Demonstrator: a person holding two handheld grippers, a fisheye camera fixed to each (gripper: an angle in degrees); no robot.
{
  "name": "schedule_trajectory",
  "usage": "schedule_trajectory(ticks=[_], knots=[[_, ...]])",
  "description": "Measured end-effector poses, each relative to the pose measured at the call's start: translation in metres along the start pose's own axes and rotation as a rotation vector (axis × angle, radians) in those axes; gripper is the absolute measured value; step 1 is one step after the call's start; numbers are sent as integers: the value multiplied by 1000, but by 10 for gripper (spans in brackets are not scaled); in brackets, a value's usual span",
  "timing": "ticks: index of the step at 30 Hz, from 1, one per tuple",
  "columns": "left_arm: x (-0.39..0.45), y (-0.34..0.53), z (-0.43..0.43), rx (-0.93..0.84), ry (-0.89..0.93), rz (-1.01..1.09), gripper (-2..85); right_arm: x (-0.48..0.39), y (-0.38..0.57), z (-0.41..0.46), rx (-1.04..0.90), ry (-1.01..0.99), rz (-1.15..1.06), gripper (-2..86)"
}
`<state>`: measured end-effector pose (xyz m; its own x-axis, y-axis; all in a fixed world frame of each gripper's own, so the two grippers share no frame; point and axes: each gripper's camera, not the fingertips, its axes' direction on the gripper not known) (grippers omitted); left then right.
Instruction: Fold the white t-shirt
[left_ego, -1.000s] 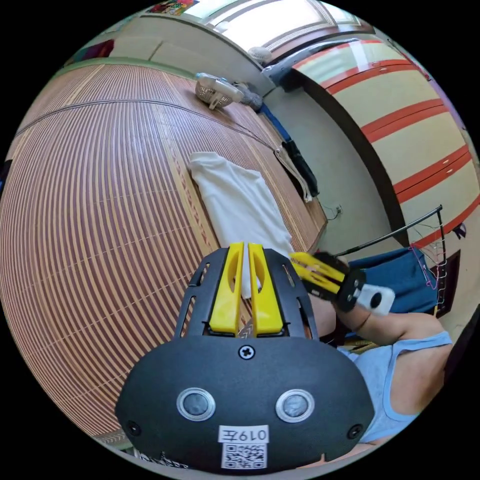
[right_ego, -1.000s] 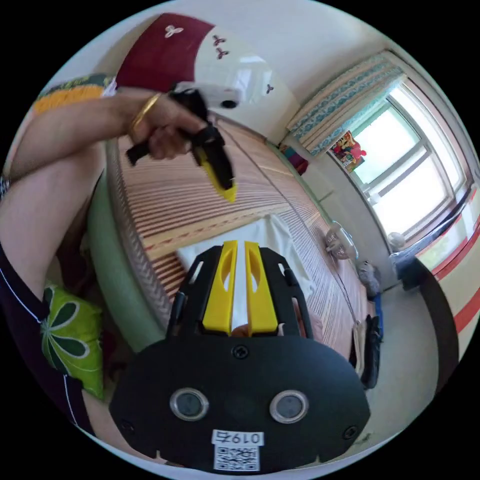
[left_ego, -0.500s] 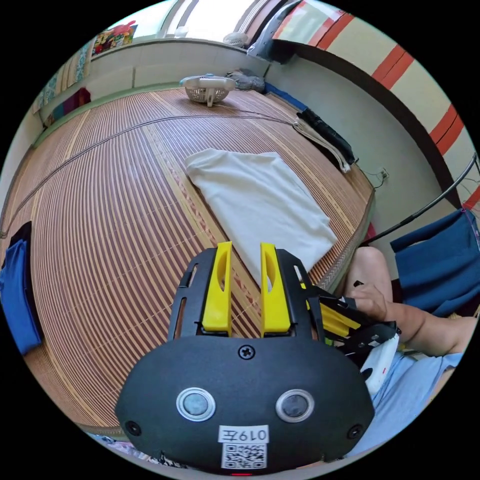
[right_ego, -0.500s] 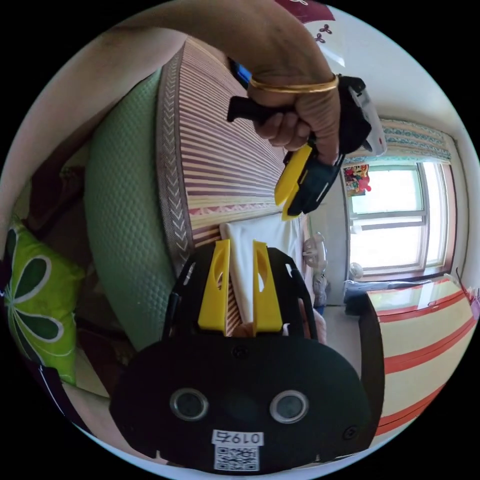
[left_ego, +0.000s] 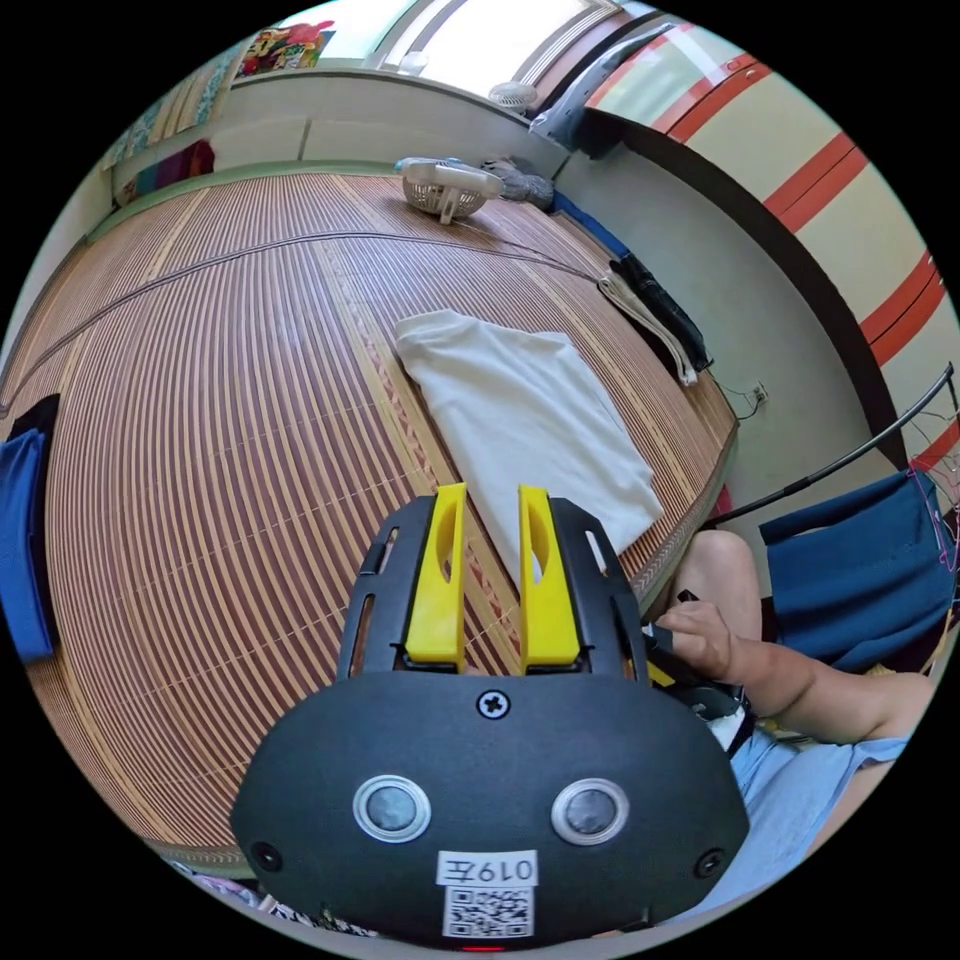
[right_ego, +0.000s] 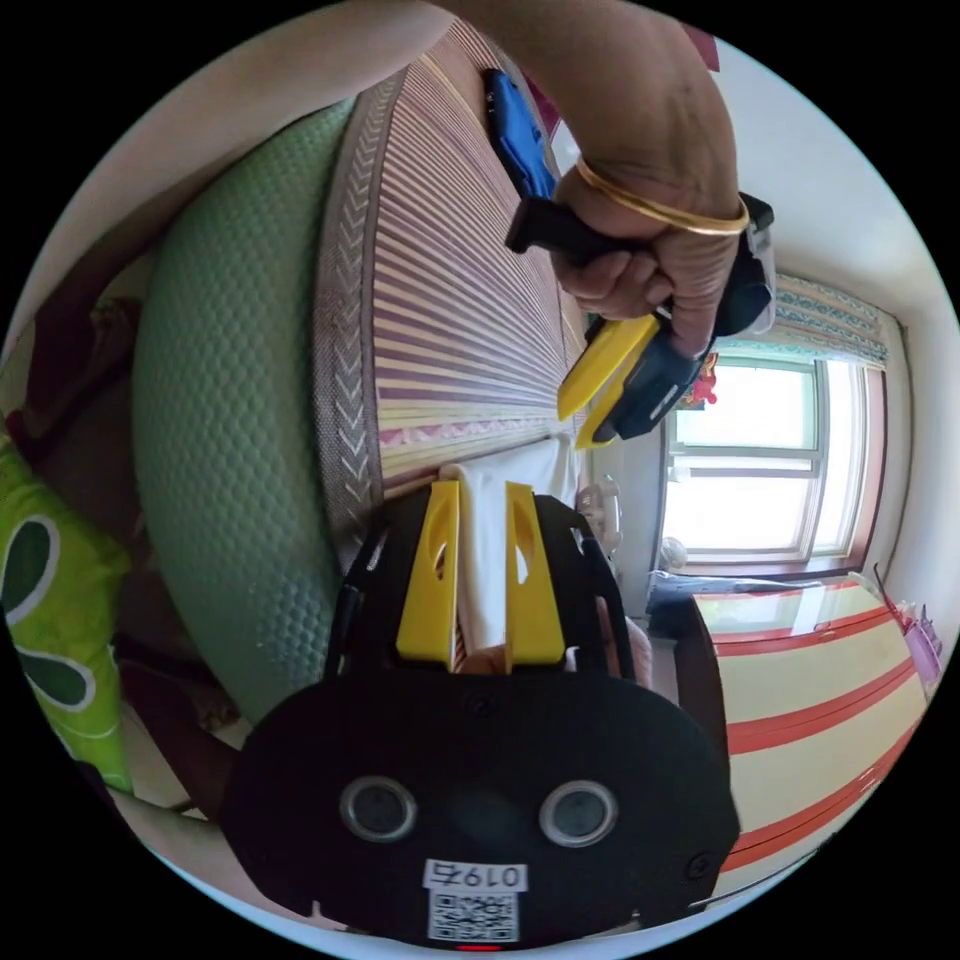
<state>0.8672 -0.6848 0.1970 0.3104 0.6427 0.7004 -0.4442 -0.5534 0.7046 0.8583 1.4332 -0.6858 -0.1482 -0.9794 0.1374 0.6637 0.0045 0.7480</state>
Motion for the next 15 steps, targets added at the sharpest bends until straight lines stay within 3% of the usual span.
schedule_trajectory(ticks=[6,15], knots=[[-48,-28,-2,20,36,-112,84,-52,15,0,15,81,-26,38],[-148,-101,0,108,84,-350,107,-83,43,12,4,-7,50,-3]])
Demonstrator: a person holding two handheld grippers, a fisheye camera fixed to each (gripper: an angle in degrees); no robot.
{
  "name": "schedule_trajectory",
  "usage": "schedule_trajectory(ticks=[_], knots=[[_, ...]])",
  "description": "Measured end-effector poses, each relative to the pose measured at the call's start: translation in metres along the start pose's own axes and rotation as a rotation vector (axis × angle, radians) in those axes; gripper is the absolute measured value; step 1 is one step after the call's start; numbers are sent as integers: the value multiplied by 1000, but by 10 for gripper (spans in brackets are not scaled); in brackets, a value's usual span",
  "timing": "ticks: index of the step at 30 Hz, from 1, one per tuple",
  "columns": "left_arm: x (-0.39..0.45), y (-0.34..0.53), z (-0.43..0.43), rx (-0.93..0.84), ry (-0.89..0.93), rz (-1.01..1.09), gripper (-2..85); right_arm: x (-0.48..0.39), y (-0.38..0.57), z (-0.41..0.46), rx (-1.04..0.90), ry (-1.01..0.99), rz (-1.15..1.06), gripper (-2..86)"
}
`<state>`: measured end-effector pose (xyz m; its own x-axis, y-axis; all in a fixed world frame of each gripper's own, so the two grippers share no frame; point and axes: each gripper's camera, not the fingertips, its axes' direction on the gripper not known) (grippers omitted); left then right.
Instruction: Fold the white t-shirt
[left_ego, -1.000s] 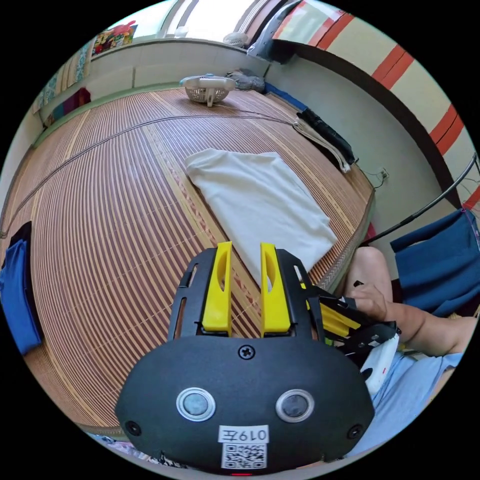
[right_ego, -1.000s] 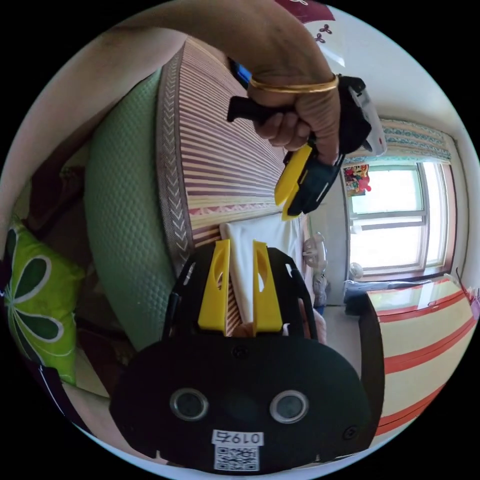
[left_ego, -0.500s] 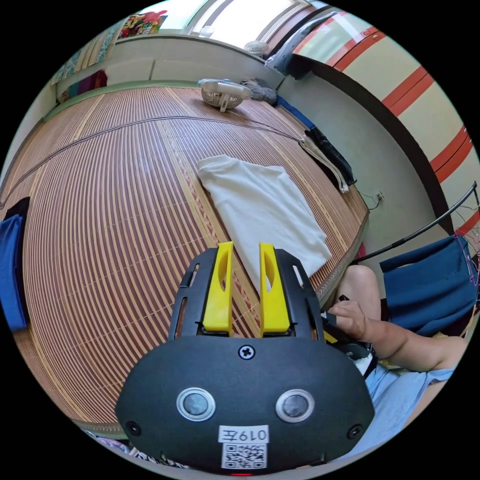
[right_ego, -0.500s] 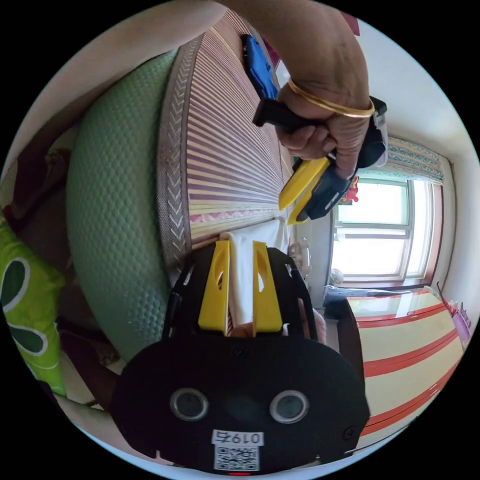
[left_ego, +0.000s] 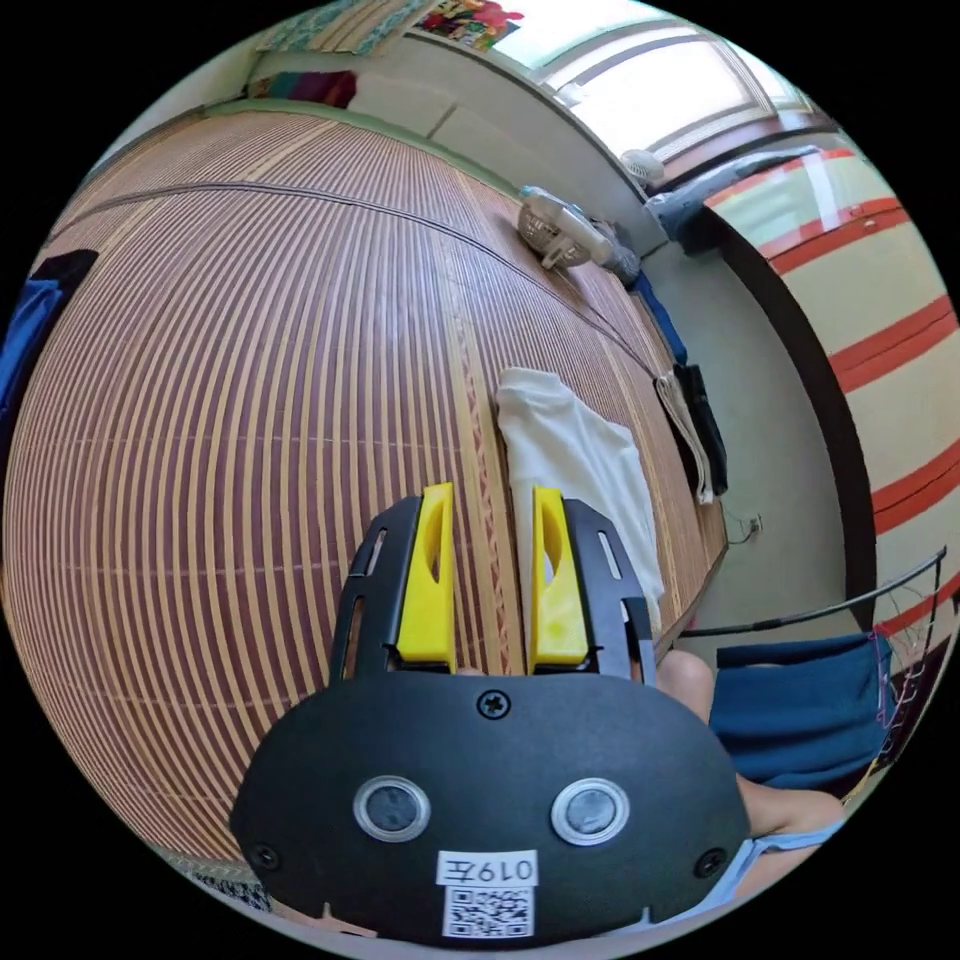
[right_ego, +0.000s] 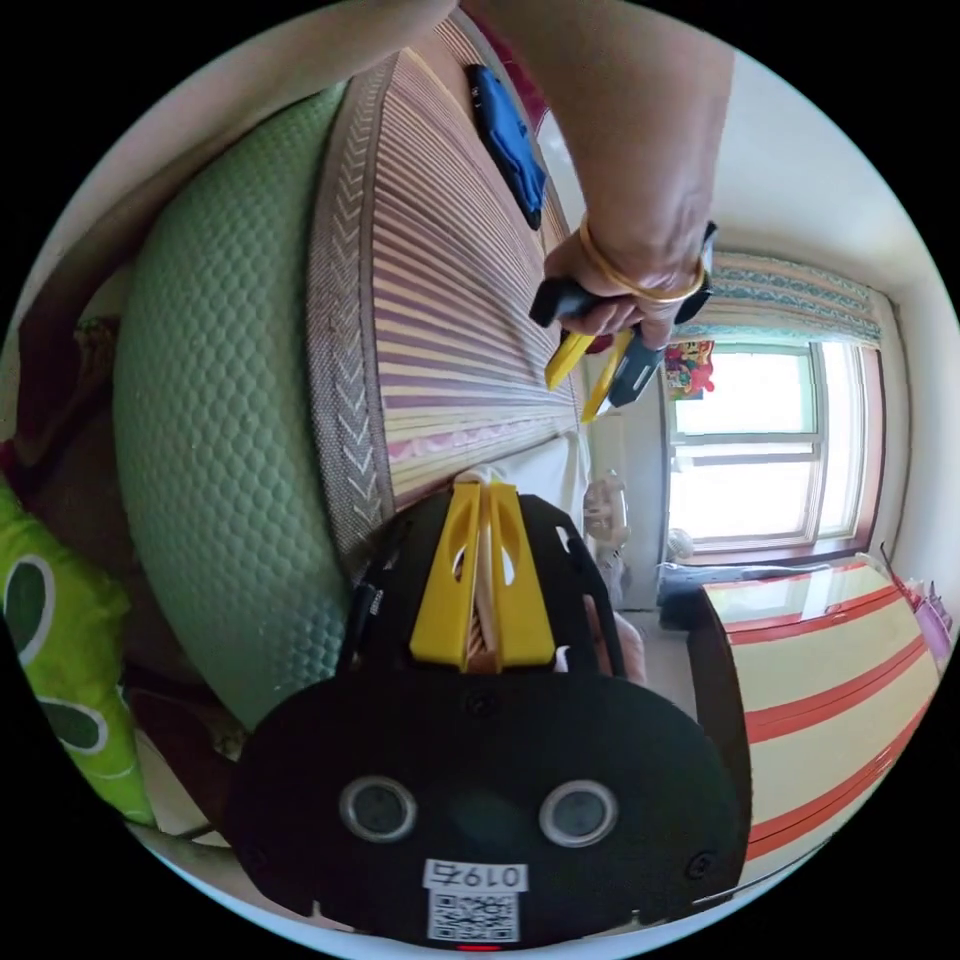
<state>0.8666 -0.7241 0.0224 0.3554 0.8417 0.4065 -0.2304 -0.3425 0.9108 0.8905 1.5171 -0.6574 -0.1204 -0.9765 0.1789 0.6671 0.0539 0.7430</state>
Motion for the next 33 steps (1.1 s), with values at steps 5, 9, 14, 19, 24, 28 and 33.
schedule_trajectory(ticks=[5,9,14,19,24,28,33], knots=[[-14,-90,14,14,67,24,116,18,31,8,32,-176,119,-9],[-9,-137,37,-93,18,66,126,22,53,16,40,-193,159,-9],[-22,-190,57,-182,142,31,126,13,69,25,51,-182,136,-8],[-24,-222,83,-278,155,40,91,5,79,32,54,-182,122,-9],[-48,-245,90,-277,241,-4,49,0,85,35,58,-181,106,-9],[-51,-261,91,-265,191,6,27,-16,88,36,75,-121,14,-9],[-39,-283,97,-285,81,51,18,-28,89,36,95,-75,-40,-9]])
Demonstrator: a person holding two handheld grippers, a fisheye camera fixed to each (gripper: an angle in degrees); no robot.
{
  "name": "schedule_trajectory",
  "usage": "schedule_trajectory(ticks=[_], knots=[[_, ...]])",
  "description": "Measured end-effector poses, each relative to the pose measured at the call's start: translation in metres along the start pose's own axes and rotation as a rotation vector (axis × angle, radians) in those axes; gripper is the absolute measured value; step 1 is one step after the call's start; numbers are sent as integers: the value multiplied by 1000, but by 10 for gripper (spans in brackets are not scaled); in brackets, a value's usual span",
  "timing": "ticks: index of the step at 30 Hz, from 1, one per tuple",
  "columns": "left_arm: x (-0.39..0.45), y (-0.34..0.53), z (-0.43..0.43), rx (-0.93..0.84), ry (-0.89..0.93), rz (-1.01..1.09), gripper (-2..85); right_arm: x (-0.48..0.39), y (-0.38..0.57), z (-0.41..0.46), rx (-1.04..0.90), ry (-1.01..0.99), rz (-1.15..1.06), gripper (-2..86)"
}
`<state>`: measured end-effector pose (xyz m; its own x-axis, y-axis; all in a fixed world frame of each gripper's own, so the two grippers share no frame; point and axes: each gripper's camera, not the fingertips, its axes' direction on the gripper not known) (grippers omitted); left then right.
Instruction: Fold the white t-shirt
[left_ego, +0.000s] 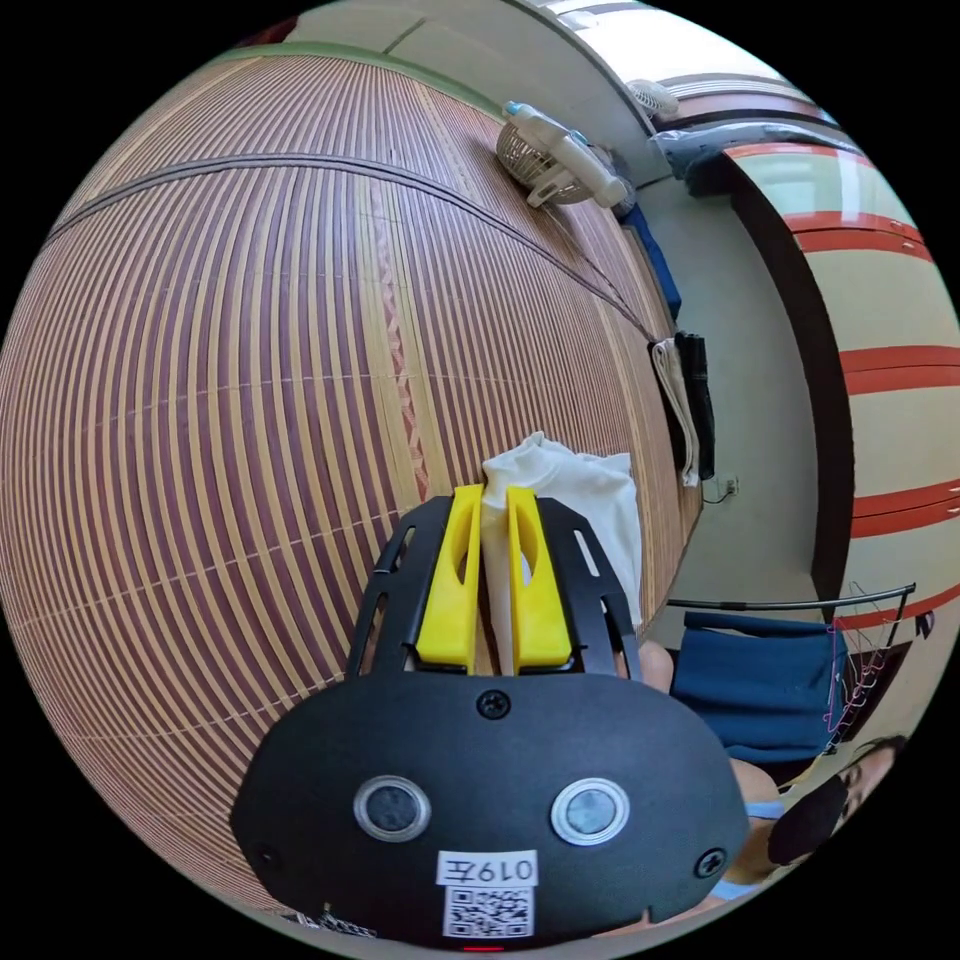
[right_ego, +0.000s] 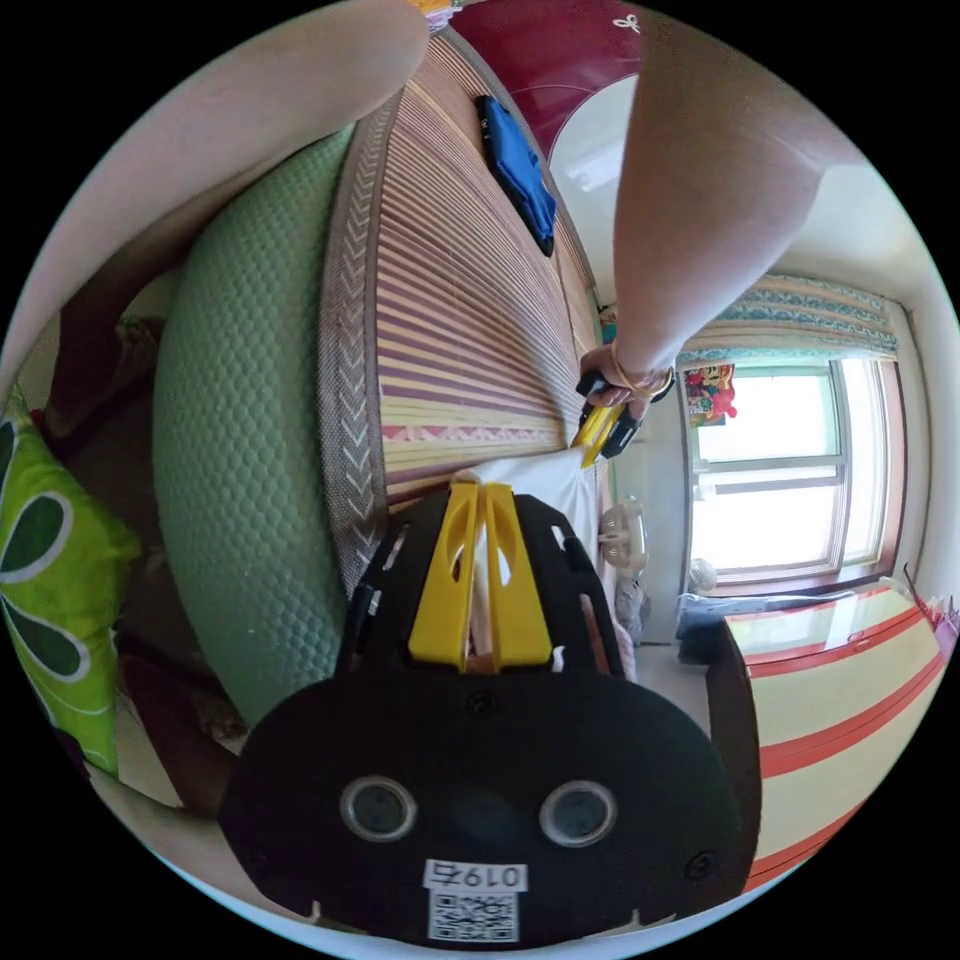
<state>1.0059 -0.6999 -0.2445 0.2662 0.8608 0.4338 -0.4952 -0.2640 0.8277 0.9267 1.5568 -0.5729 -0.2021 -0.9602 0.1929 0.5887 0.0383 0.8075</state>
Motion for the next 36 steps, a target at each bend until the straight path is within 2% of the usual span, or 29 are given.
schedule_trajectory(ticks=[6,12,18,24,30,33,36], knots=[[-2,-19,3,-16,-31,-1,16,0,5,4,14,-34,-21,-10],[-11,-29,4,-15,-8,-10,15,20,18,-2,85,-66,65,-10],[-20,-31,5,-10,37,-25,17,-24,11,13,24,100,-119,-9],[-16,-30,4,-26,42,20,32,-25,9,17,19,167,-34,0],[-17,-16,-22,41,24,32,59,-32,4,20,8,215,-8,48],[-2,1,-44,122,15,110,43,-34,5,21,3,218,-18,23],[24,19,-30,24,22,232,26,-36,5,23,-2,232,-21,3]])
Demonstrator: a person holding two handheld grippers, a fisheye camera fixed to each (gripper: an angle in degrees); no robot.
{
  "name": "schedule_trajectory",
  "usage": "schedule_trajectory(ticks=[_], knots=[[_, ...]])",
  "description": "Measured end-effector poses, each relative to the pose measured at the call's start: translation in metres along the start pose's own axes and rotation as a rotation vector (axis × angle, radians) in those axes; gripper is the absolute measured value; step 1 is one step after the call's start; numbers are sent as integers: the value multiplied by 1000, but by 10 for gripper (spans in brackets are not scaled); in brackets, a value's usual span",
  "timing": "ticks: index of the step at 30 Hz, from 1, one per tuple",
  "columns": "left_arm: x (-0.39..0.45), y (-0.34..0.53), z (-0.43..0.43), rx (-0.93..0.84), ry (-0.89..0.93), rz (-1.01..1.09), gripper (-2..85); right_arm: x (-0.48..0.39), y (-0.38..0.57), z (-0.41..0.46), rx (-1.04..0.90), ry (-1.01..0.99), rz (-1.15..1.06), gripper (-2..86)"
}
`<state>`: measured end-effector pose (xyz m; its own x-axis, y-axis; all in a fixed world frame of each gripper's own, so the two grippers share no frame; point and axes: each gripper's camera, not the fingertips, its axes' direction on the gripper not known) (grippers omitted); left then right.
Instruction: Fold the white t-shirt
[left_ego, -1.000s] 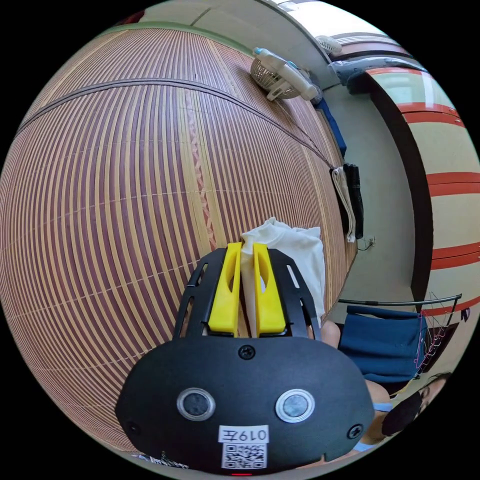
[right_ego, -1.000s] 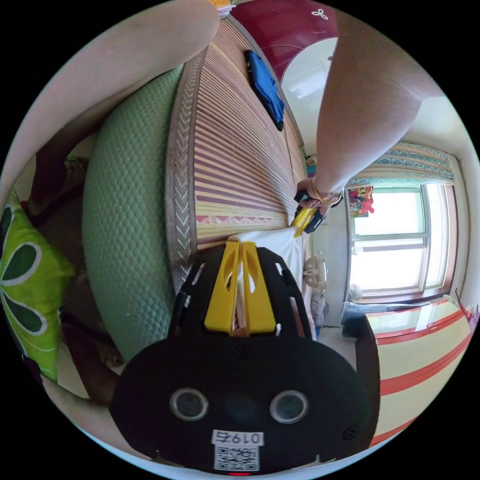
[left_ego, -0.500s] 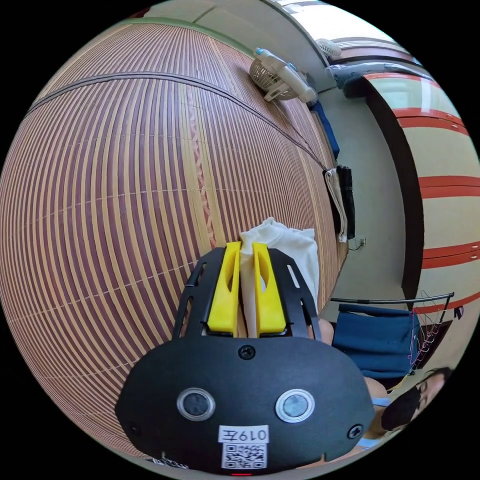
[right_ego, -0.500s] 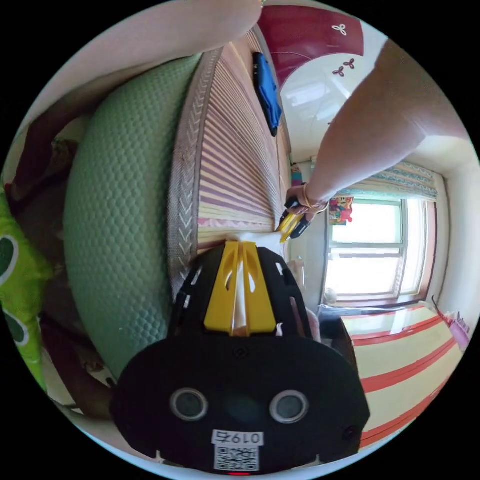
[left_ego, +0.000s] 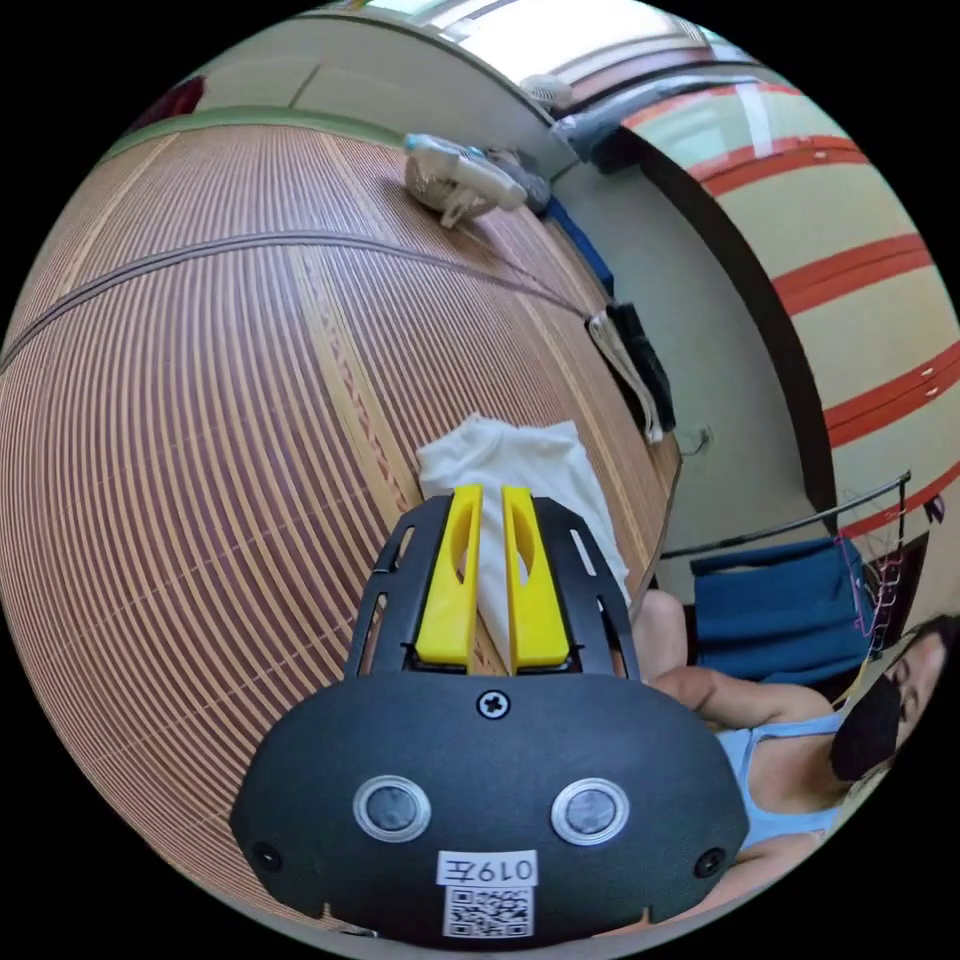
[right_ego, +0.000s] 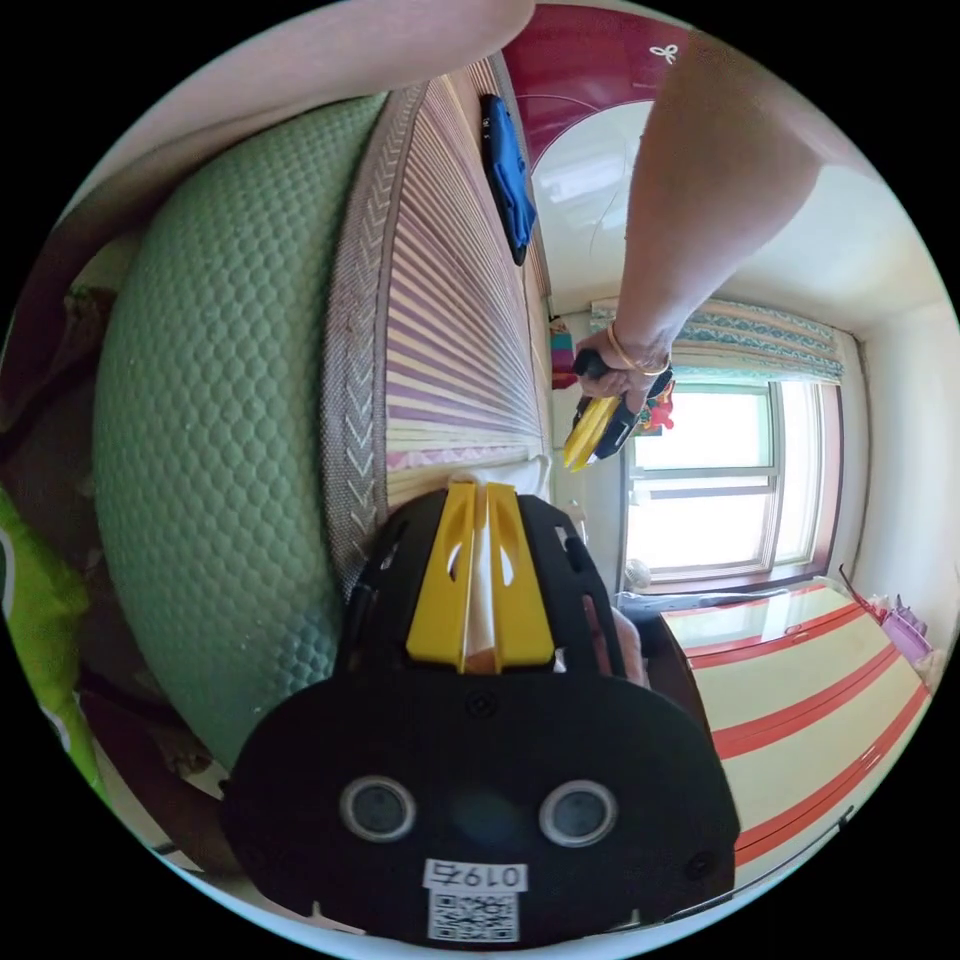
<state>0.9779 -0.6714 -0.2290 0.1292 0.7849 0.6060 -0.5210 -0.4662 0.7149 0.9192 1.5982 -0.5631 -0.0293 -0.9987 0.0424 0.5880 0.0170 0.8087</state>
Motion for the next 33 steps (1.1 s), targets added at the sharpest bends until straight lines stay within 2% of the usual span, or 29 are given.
schedule_trajectory(ticks=[4,10,13,16,19,25,30,33], knots=[[15,16,29,-66,-85,47,17,2,-1,2,-20,4,18,-3],[6,15,37,-24,-184,8,30,4,0,2,-22,12,24,-7],[14,12,24,24,-151,35,48,7,2,2,-18,7,29,-7],[-4,4,21,-20,-230,-97,81,11,2,3,-20,-12,39,-7],[-34,3,23,-19,-125,-202,85,20,3,2,-16,-29,72,-7],[-61,1,45,-47,110,-202,71,57,16,-2,21,-76,226,-8],[-70,0,58,-69,104,-195,30,62,18,-5,40,-64,210,-9],[-75,0,61,-40,113,-218,20,55,15,-6,41,-61,100,-9]])
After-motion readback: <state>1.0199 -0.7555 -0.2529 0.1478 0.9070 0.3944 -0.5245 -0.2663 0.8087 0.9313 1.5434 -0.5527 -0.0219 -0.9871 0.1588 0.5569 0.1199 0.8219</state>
